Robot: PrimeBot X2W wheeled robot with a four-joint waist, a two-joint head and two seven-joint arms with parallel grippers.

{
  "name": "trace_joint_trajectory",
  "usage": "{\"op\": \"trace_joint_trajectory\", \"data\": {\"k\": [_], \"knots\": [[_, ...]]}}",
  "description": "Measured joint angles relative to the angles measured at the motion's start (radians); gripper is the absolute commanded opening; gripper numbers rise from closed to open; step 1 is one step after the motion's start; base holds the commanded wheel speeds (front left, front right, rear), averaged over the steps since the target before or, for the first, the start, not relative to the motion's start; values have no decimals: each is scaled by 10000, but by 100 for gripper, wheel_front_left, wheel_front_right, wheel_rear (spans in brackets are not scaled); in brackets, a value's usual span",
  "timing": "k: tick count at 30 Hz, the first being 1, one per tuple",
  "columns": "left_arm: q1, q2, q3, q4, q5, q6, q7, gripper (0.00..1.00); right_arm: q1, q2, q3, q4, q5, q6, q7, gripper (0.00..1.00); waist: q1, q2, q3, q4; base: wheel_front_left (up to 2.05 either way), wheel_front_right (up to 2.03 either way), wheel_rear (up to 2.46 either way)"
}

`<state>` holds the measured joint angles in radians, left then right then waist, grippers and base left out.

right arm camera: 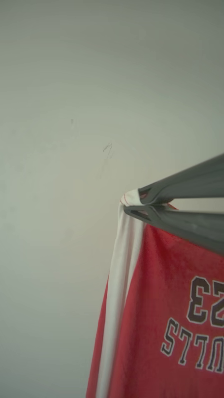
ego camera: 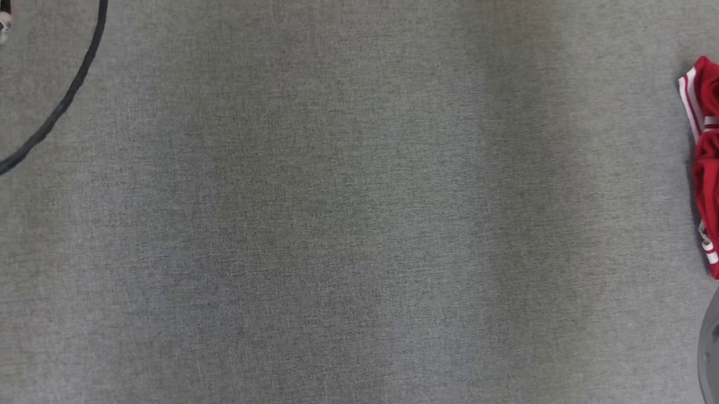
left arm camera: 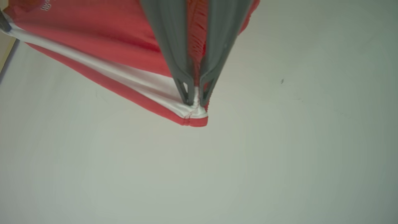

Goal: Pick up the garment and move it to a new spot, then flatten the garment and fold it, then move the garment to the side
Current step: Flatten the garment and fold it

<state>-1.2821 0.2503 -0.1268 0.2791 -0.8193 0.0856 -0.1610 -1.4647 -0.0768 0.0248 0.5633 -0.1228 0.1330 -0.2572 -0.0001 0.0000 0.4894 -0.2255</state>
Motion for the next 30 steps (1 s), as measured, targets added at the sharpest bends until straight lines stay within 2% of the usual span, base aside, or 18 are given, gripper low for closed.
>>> {"op": "trace_joint_trajectory", "data": {"k": [5,13,18,22,30], "knots": [[414,-134,58,236,-316,-405,-222,0,352,153,-313,-217,-754,2,-42,0,1,1,281,107,0,0,0],[1655,-105,-2,307,-642,-995,-221,0,1274,102,650,-107,-736,-8,-44,0,2,2,625,293,0,0,0],[2917,-21,-209,-272,-953,-1210,224,0,2255,-274,1415,-171,98,-8,-2,0,2,1,494,412,0,0,0],[4315,153,-349,-876,-1135,-1170,665,0,3205,-541,2119,-550,1112,-8,719,0,1,1,200,468,0,0,0],[7287,282,-48,-1962,-1693,-922,698,0,5613,-1317,2650,-2778,2800,-8,2635,0,0,0,-684,513,0,0,0]]}}
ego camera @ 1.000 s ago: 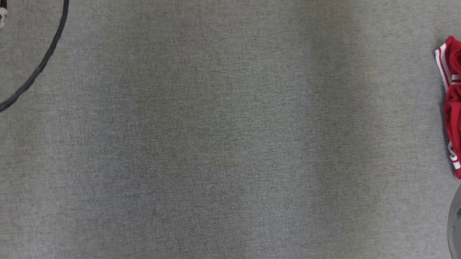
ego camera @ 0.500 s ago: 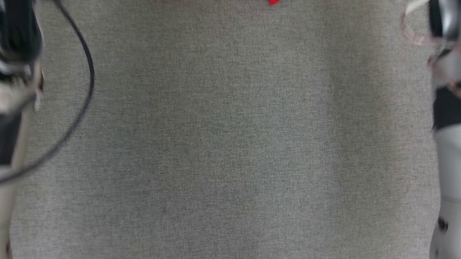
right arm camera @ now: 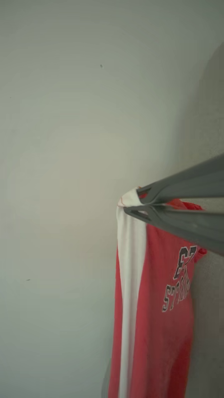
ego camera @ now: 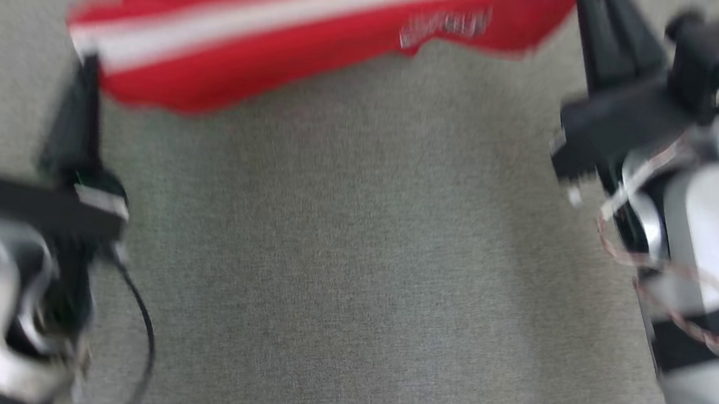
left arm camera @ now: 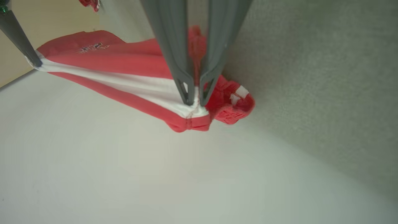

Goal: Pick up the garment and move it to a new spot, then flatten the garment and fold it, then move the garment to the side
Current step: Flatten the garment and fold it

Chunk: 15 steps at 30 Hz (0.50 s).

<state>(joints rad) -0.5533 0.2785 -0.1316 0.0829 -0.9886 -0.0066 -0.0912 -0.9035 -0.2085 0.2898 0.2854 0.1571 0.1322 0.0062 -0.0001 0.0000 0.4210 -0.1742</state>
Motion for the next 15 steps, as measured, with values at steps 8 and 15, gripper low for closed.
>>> {"op": "trace_joint_trajectory", "data": {"k": [8,15], "knots": [[2955,-476,-437,-407,-150,69,-284,0,3322,-307,-1154,-2150,299,15,3285,0,-2,-2,-1396,34,0,0,0],[4643,-844,-508,-144,-115,63,-976,0,5927,-291,-1641,-3605,652,40,5465,0,-4,-3,-2430,16,0,0,0]]}}
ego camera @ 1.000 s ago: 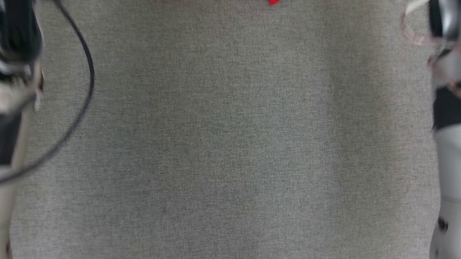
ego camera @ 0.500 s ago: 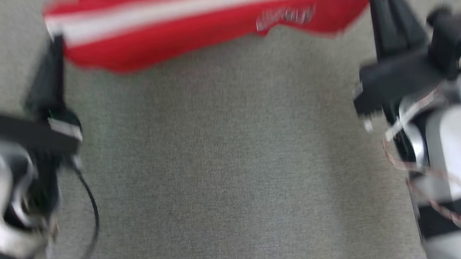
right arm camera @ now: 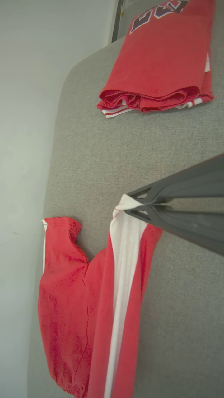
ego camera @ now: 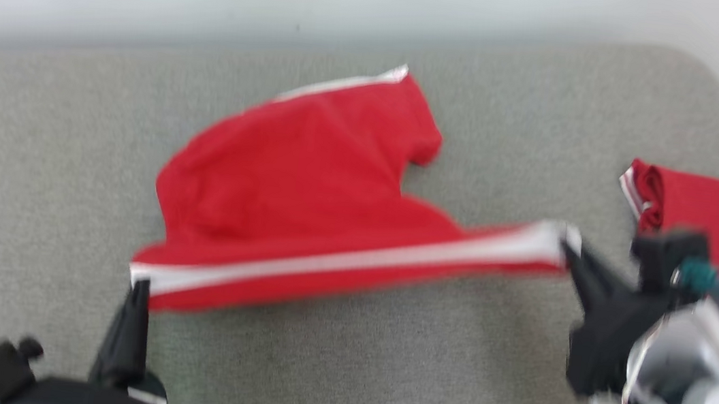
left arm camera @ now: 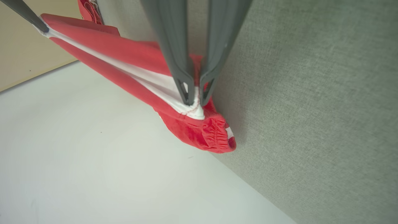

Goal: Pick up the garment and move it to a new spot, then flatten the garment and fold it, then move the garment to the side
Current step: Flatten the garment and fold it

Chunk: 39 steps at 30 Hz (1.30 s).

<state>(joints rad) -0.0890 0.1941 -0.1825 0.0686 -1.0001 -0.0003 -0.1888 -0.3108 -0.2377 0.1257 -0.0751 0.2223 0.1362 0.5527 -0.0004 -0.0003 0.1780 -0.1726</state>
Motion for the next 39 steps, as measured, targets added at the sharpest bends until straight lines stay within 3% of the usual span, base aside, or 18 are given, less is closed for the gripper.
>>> {"op": "trace_joint_trajectory", "data": {"k": [8,17,22,26,31,35,39], "knots": [[1074,81,-677,562,416,-249,31,0,2315,-240,-291,-679,146,0,1733,0,1,0,-839,-32,0,0,0],[1900,416,-1183,911,884,-301,224,0,4174,29,-775,-1264,157,0,2736,0,2,2,-1208,37,0,0,0],[2331,556,-1304,637,872,-337,322,0,4548,21,-1126,-1781,148,0,2681,0,3,2,-1315,158,0,0,0],[2126,491,-1396,257,825,-360,456,0,4063,-59,-1262,-2011,-117,-2,2351,0,3,3,-1269,289,0,0,0],[814,299,-1473,111,836,-186,855,0,2346,-313,-988,-1384,-242,-31,1845,0,5,3,-1048,513,0,0,0],[73,75,-1409,272,836,117,1014,0,1037,-531,-529,-414,-253,-33,1383,0,5,3,-846,649,0,0,0],[-1152,-255,-1319,940,941,635,1083,0,-965,-493,-148,1854,-359,-33,345,0,6,4,-508,930,0,0,0]]}}
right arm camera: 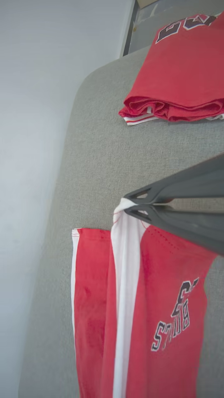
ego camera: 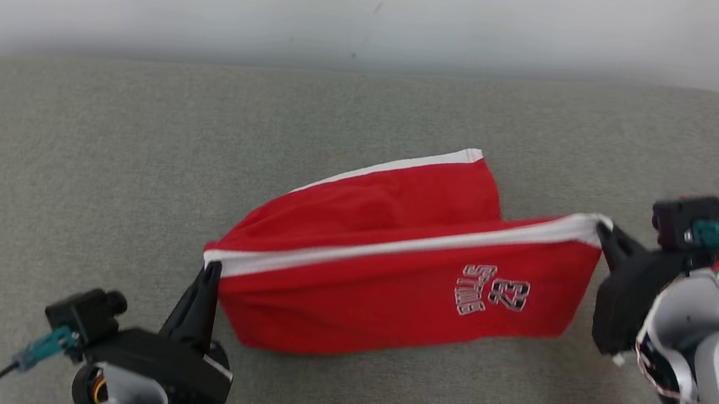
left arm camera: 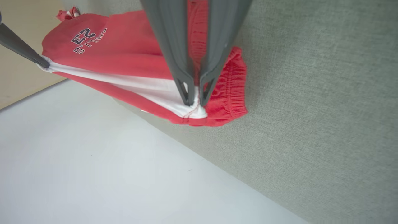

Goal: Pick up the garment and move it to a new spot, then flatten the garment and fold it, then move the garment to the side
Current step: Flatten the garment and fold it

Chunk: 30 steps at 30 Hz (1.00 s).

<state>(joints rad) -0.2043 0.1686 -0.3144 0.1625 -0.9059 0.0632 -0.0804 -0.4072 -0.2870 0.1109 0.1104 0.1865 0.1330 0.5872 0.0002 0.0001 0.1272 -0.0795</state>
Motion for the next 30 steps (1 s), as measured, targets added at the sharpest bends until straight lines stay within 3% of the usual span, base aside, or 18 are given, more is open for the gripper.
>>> {"op": "trace_joint_trajectory", "data": {"k": [10,22,23,24,25,26,30], "knots": [[-2273,-510,25,1367,407,863,67,0,-3241,700,58,3716,-677,-2,-2627,0,0,0,901,523,0,0,0],[-3616,-863,-313,2638,583,953,-50,0,-4841,1114,-403,6552,-1515,-4,-4222,0,1,1,1709,972,0,0,0],[-3681,-911,-311,2740,539,951,-61,11,-4917,1156,-462,6748,-1540,-4,-4301,0,0,1,1745,1009,0,0,0],[-3747,-938,-347,2819,516,949,-92,48,-4999,1216,-558,6945,-1546,-4,-4383,0,0,1,1778,1045,0,0,0],[-3816,-965,-395,2880,523,949,-150,100,-5069,1264,-606,7102,-1569,-6,-4495,45,0,1,1806,1075,0,0,0],[-3897,-982,-418,2955,522,947,-167,100,-5148,1325,-667,7254,-1597,-8,-4606,100,0,1,1832,1102,0,0,0],[-4004,-1020,-439,3219,510,936,-428,100,-5396,1480,-744,7843,-1657,-10,-4920,100,0,2,1845,1159,0,0,0]]}}
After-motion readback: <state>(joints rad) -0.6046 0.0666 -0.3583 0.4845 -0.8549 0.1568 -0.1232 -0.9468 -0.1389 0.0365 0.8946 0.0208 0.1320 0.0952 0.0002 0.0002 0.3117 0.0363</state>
